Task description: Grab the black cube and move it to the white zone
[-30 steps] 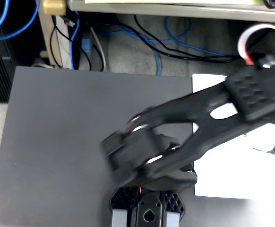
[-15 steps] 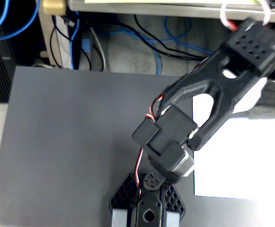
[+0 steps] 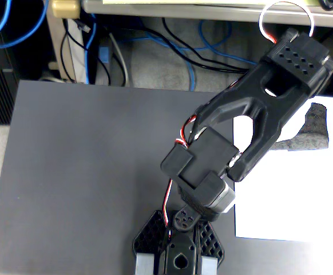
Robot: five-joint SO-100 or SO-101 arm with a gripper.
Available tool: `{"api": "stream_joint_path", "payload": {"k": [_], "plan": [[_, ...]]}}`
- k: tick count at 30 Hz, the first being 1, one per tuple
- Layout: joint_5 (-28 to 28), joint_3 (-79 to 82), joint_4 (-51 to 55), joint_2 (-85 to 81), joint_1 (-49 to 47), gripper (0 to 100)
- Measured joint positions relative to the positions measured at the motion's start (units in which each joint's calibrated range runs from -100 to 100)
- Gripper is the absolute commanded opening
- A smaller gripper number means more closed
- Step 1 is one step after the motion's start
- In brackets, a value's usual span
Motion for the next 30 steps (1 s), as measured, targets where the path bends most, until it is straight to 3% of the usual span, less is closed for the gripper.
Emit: {"api": "stream_joint_path", "payload": {"k": [3, 8, 15, 21, 28, 30], "plan": [[0.0, 0.0, 0.0, 0.0, 0.0, 29], [-0.1, -0.2, 2.1, 0.0, 0.0, 30], [-0.7, -20.3, 13.8, 0.0, -1.6, 29], [-13.3, -26.7, 11.2, 0.0, -26.1, 29], [-18.9, -26.7, 8.2, -0.2, -23.7, 29], [-19.7, -24.8, 8.2, -7.6, -23.8, 29]]}}
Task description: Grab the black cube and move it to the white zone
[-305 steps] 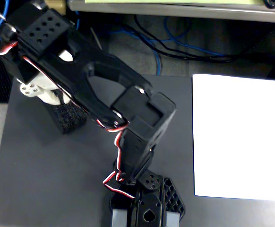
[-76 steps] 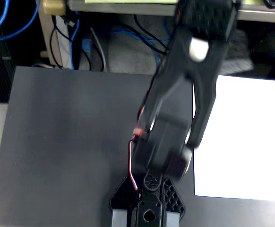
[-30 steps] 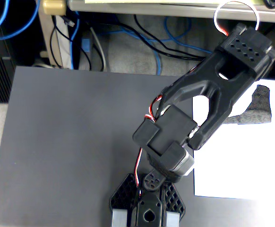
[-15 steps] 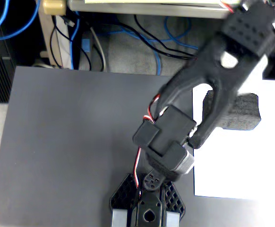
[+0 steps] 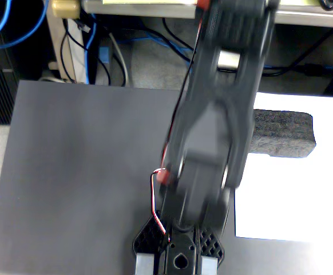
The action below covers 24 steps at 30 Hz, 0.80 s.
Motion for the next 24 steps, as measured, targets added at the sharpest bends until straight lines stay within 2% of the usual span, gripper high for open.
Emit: {"api": "stream_joint_path", "payload": {"k": [4, 6, 13, 16, 19, 24], "plan": [[-0.1, 16.1, -0.9, -26.9, -0.3, 29], [-0.1, 23.8, -5.6, -34.3, -0.3, 29], [-0.1, 49.8, -25.8, -36.5, -0.3, 29], [-0.1, 51.1, -27.0, -36.9, -0.3, 29], [-0.1, 53.0, -27.0, -43.9, -0.3, 29], [0.8, 71.2, -26.2, -60.9, -0.4, 28]]}}
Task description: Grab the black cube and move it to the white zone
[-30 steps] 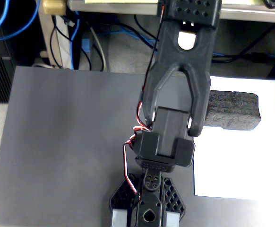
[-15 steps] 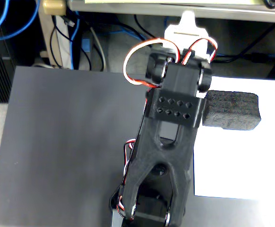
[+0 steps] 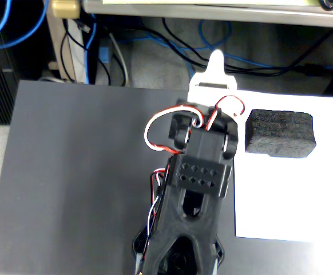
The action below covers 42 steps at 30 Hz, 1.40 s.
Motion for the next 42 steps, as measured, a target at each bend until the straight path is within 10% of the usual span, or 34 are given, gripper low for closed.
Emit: {"api": "stream_joint_path", "payload": {"k": [4, 42], "plan": [[1.9, 3.2, 1.9, -2.2, 0.0, 2], [-3.4, 15.9, 2.9, -3.5, 6.4, 1]]}}
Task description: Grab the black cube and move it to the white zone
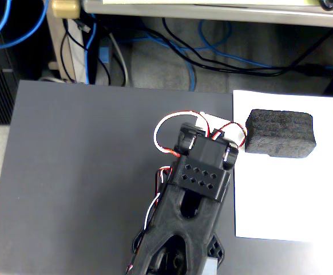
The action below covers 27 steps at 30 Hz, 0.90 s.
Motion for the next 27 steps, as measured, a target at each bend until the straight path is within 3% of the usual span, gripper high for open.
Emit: {"api": "stream_joint_path", "payload": {"k": [5, 27], "plan": [[5.0, 0.0, 0.0, 0.0, 0.4, 1], [5.1, 0.0, 0.0, 0.0, 0.4, 1]]}}
